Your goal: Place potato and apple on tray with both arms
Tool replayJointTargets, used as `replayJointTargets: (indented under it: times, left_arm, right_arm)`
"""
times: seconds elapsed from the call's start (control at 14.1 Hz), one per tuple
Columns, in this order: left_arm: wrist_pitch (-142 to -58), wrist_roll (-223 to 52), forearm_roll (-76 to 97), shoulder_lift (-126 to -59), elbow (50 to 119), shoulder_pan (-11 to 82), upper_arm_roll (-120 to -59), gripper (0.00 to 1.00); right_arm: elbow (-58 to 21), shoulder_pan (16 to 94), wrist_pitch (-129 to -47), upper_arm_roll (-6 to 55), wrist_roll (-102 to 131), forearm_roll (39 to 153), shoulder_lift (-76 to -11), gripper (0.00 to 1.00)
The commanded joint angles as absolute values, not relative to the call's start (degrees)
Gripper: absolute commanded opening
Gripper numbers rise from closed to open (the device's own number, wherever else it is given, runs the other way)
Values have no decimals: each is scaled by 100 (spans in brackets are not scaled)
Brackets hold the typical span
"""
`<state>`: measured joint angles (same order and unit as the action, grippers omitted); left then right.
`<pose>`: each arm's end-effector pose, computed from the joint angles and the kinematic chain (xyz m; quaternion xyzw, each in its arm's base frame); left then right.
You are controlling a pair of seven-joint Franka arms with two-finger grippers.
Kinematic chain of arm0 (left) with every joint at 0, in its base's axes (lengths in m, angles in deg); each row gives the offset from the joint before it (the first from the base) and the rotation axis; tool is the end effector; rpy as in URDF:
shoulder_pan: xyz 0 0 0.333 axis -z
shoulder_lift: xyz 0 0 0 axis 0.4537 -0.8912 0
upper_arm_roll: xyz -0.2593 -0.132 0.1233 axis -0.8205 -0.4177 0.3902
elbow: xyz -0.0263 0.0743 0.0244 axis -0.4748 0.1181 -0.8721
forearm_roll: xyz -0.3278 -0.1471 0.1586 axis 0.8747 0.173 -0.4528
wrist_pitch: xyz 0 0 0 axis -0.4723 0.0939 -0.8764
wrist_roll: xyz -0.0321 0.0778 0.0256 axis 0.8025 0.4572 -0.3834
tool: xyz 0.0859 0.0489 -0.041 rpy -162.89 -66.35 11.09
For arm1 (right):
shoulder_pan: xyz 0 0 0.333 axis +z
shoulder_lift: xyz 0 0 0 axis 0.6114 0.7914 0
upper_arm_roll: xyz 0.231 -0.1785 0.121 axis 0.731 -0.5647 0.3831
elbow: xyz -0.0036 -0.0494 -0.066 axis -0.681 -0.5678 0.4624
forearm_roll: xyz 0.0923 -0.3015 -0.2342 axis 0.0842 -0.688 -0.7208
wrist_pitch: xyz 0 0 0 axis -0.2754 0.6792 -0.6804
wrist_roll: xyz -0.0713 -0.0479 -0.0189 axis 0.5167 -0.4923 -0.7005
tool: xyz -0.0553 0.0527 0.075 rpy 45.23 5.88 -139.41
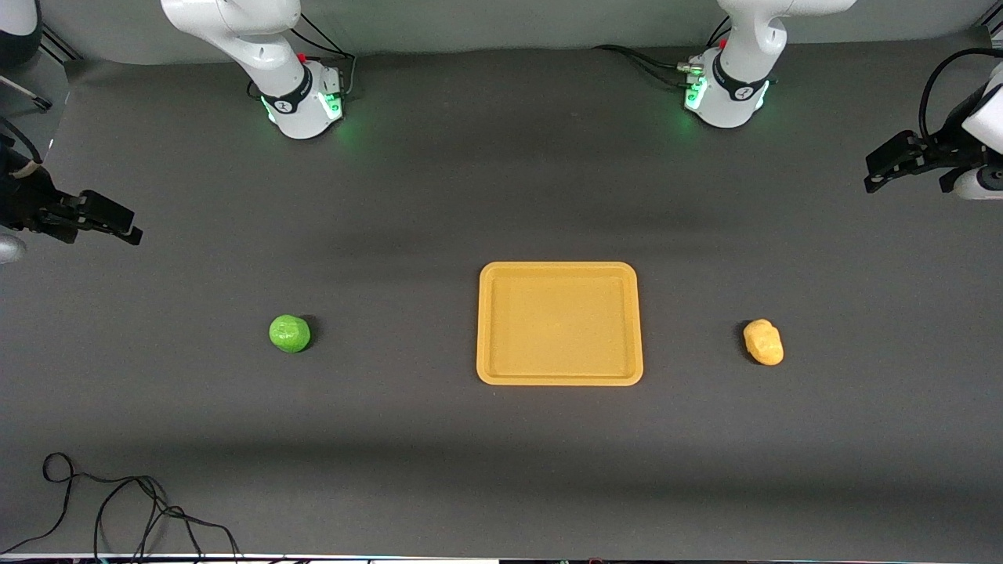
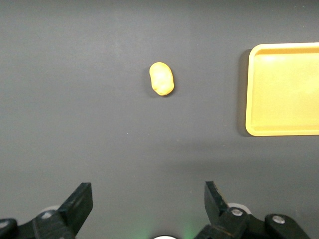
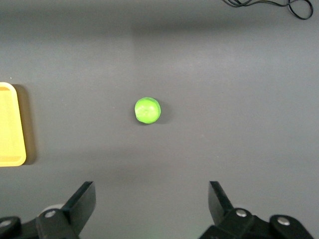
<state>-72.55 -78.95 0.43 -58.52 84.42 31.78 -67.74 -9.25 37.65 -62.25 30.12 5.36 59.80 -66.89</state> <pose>0.5063 -0.0069 0.6268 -0.9999 0.0114 0.0077 0.0040 0.5573 0.0015 0.6246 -0.9994 0.0341 0.0009 0.0056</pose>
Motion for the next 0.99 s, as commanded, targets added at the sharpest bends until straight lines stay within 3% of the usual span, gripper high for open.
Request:
replayJointTargets:
  times: [0.0, 0.57, 0.92]
  left_arm:
    - [-7337, -7817, 115, -5790, 8447, 3147, -6726, 100]
    - [-7566, -7782, 115, -5710, 8746, 3173, -6743, 100]
    - [-8303, -7782, 124, -6219, 8904, 3199, -6752, 100]
  right_arm:
    - [-879, 3883, -6163, 2943, 492, 5889, -6704, 100]
    - [-852, 3874, -6216, 2916, 466, 5942, -6633, 100]
    - [-1219, 4066, -6486, 2934, 712, 5942, -6510, 100]
